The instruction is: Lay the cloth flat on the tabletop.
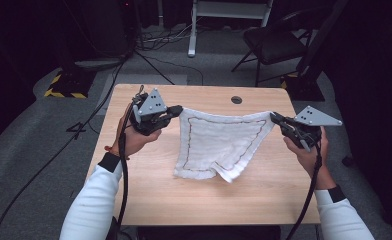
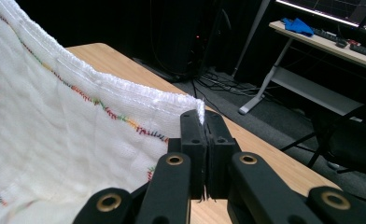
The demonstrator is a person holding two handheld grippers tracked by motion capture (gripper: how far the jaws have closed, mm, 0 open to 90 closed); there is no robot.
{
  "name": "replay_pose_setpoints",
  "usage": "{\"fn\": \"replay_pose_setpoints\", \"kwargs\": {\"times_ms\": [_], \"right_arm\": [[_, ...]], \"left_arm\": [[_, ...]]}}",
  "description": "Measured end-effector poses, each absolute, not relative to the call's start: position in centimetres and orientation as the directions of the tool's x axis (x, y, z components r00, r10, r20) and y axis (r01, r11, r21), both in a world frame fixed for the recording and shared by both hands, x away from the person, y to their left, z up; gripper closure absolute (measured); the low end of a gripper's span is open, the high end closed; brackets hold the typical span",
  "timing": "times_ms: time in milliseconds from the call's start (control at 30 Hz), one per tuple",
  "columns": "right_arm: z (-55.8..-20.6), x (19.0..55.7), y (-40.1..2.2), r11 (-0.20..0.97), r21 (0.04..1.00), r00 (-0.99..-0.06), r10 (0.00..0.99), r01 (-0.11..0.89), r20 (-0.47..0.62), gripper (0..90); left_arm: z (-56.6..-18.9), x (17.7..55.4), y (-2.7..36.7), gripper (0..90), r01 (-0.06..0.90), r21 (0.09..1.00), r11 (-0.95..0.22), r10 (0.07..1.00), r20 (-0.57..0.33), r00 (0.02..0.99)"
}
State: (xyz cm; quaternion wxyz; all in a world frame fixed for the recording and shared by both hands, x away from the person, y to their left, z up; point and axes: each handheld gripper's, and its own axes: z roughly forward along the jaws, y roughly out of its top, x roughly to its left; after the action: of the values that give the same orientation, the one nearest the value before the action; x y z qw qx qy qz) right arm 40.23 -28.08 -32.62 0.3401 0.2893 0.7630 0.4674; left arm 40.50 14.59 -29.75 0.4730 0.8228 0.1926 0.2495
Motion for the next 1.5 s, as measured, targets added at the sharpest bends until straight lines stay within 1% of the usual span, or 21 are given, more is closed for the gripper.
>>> {"fn": "replay_pose_setpoints", "kwargs": {"times_ms": [133, 267, 300, 333, 567, 633, 800, 833, 900, 933, 1000, 1033, 1100, 1133, 1233, 1367, 1500], "right_arm": [[-33.1, 41.2, -27.7, 0.404, 0.903, -0.600, 0.762, 0.147, -0.243, 89.1], [-34.0, 42.8, -27.3, 0.416, 0.893, -0.596, 0.766, 0.173, -0.241, 89.1], [-34.5, 43.9, -27.0, 0.421, 0.887, -0.588, 0.772, 0.189, -0.240, 89.1], [-34.5, 43.9, -27.0, 0.421, 0.887, -0.588, 0.772, 0.189, -0.240, 89.1], [-36.4, 48.4, -25.7, 0.439, 0.862, -0.572, 0.787, 0.252, -0.234, 89.1], [-36.9, 49.6, -25.2, 0.447, 0.854, -0.565, 0.790, 0.266, -0.238, 89.0], [-38.6, 52.5, -24.1, 0.472, 0.821, -0.547, 0.800, 0.320, -0.247, 88.6], [-39.1, 53.0, -23.8, 0.475, 0.815, -0.540, 0.804, 0.333, -0.248, 86.3], [-40.1, 53.8, -23.3, 0.487, 0.797, -0.505, 0.818, 0.356, -0.274, 74.2], [-40.6, 54.1, -23.1, 0.489, 0.788, -0.493, 0.824, 0.374, -0.278, 73.2], [-41.3, 54.4, -23.1, 0.484, 0.772, -0.508, 0.825, 0.411, -0.247, 68.6], [-41.6, 54.4, -23.1, 0.489, 0.766, -0.518, 0.820, 0.417, -0.243, 67.8], [-41.9, 53.7, -23.3, 0.504, 0.761, -0.543, 0.804, 0.409, -0.242, 67.0], [-42.0, 53.4, -23.5, 0.505, 0.759, -0.554, 0.799, 0.410, -0.233, 66.6], [-42.4, 52.0, -24.4, 0.521, 0.755, -0.598, 0.772, 0.399, -0.216, 65.2], [-42.8, 49.3, -25.7, 0.525, 0.761, -0.658, 0.732, 0.381, -0.176, 64.3], [-43.6, 46.8, -26.8, 0.535, 0.754, -0.722, 0.681, 0.381, -0.118, 62.8]], "left_arm": [[-30.6, 41.6, 14.5, 87.4, 0.106, 0.868, -0.484, 0.566, 0.219, 0.795], [-32.1, 43.4, 14.6, 87.3, 0.154, 0.873, -0.462, 0.603, 0.182, 0.777], [-32.6, 44.0, 14.6, 87.4, 0.170, 0.876, -0.452, 0.609, 0.164, 0.776], [-33.0, 44.6, 14.5, 87.4, 0.183, 0.874, -0.451, 0.617, 0.158, 0.771], [-36.2, 49.1, 14.5, 87.3, 0.268, 0.857, -0.440, 0.678, 0.120, 0.726], [-37.2, 50.3, 14.5, 87.3, 0.302, 0.852, -0.427, 0.695, 0.096, 0.713], [-39.6, 52.6, 14.1, 86.9, 0.368, 0.824, -0.432, 0.747, 0.098, 0.658], [-40.1, 52.9, 13.9, 86.2, 0.381, 0.816, -0.435, 0.758, 0.103, 0.644], [-41.0, 53.6, 13.6, 82.7, 0.415, 0.797, -0.440, 0.778, 0.107, 0.620], [-41.4, 53.8, 13.5, 81.9, 0.419, 0.789, -0.450, 0.779, 0.118, 0.615], [-42.0, 54.0, 13.2, 76.1, 0.438, 0.766, -0.471, 0.780, 0.130, 0.612], [-42.3, 53.8, 13.0, 74.9, 0.439, 0.761, -0.477, 0.772, 0.123, 0.624], [-42.6, 53.1, 12.8, 70.6, 0.422, 0.755, -0.501, 0.753, 0.140, 0.643], [-42.7, 52.7, 12.7, 68.8, 0.421, 0.755, -0.502, 0.741, 0.125, 0.660], [-43.1, 51.0, 12.6, 60.3, 0.399, 0.752, -0.525, 0.701, 0.115, 0.704], [-44.0, 48.3, 12.4, 46.3, 0.382, 0.743, -0.550, 0.657, 0.104, 0.747], [-44.9, 45.7, 12.3, 37.3, 0.379, 0.724, -0.576, 0.612, 0.074, 0.788]]}}
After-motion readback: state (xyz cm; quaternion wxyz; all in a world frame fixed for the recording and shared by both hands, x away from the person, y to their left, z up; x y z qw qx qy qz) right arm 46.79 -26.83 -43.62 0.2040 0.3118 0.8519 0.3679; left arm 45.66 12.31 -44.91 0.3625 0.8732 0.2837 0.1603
